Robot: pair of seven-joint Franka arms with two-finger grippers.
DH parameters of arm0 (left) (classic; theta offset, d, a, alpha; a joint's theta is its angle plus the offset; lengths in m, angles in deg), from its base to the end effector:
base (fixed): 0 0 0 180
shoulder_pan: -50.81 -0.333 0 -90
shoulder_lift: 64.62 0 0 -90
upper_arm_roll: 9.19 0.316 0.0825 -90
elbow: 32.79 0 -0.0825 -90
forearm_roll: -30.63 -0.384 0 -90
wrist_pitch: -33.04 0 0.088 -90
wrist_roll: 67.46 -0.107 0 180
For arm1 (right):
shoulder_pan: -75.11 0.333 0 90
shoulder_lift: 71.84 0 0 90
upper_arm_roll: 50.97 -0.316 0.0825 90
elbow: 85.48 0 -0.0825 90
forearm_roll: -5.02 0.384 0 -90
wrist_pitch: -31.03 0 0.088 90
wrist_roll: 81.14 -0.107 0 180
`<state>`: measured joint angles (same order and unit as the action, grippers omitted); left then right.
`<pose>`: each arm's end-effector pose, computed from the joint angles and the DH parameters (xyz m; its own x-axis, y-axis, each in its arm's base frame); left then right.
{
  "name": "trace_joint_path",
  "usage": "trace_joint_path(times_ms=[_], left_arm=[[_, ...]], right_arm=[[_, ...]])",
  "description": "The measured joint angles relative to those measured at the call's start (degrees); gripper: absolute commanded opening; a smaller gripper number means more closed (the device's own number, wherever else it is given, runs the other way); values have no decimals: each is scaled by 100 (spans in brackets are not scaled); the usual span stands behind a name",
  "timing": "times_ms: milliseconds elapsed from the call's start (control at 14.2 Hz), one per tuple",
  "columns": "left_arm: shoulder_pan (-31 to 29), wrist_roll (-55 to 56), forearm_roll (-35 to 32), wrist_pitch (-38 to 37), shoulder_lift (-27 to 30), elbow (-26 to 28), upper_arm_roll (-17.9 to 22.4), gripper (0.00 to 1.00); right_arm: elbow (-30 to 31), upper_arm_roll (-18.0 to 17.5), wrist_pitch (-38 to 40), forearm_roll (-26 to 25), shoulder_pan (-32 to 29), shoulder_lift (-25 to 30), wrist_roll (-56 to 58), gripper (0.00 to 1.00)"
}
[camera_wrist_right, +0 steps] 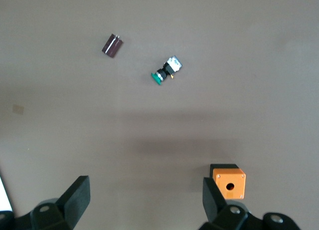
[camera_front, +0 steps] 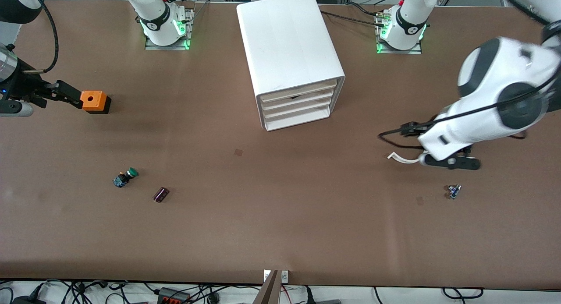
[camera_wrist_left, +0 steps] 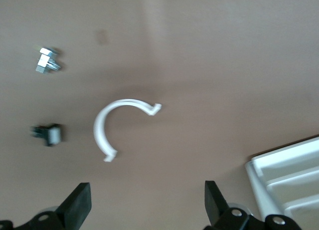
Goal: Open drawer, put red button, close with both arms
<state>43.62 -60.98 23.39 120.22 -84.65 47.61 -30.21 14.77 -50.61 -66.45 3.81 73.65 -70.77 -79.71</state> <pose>0.6283 -0.1054 0.5006 0.9710 -0.1222 -0.2054 -0.1300 -0.9912 -0.0249 0.5533 -0.0196 0.5611 0.9995 -0.0040 -0.0302 -0.0034 -0.9998 0.0200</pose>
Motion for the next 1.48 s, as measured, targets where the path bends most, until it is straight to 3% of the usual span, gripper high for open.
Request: trace_joint_path(times_ms=[281, 492, 843, 1475], left_arm=[[396, -1350, 512, -82, 1035, 418, 1237, 100], [658, -1542, 655, -12, 1811, 926, 1726, 100], [722, -964, 745, 1286, 2180, 1827, 1820, 100], [718, -1552, 745, 819, 2341, 1872, 1870, 100]], right_arm=[[-54, 0, 331, 0, 0, 22, 0, 100], [-116, 9, 337, 0, -3, 25, 0, 100], [-321, 26, 375, 0, -6, 29, 0, 100], [-149, 35, 264, 0, -11, 12, 0, 100]])
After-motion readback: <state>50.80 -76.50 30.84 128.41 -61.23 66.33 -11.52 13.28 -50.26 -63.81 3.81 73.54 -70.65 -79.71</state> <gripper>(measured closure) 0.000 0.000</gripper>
